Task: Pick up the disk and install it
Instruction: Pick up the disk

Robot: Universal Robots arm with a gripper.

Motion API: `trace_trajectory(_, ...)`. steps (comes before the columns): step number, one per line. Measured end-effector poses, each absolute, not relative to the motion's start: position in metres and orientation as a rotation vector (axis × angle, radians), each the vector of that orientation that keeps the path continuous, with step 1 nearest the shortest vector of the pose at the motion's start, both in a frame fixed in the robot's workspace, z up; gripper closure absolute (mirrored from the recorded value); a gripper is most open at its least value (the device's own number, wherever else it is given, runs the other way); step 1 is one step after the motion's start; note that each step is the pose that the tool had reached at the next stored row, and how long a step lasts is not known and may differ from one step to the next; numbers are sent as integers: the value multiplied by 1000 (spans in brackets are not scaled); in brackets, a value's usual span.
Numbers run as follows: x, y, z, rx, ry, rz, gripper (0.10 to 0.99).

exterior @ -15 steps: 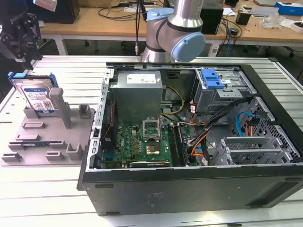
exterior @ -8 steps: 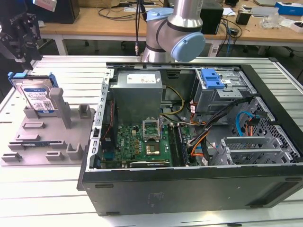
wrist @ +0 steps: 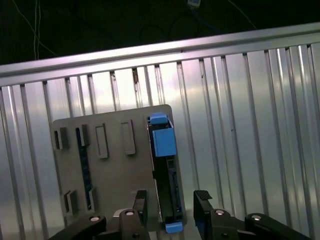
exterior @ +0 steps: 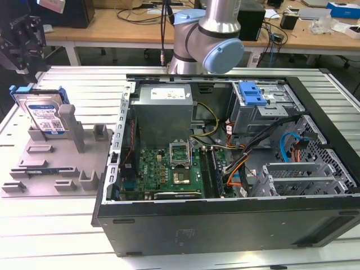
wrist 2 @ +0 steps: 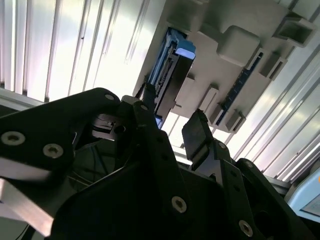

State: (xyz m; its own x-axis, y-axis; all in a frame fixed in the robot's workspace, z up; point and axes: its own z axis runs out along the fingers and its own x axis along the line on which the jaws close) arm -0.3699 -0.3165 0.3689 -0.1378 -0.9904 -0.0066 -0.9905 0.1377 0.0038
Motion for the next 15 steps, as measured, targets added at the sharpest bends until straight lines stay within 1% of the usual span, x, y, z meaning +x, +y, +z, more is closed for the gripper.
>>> trace_trajectory(15,-387,-311,362,-2208,2232,12,588)
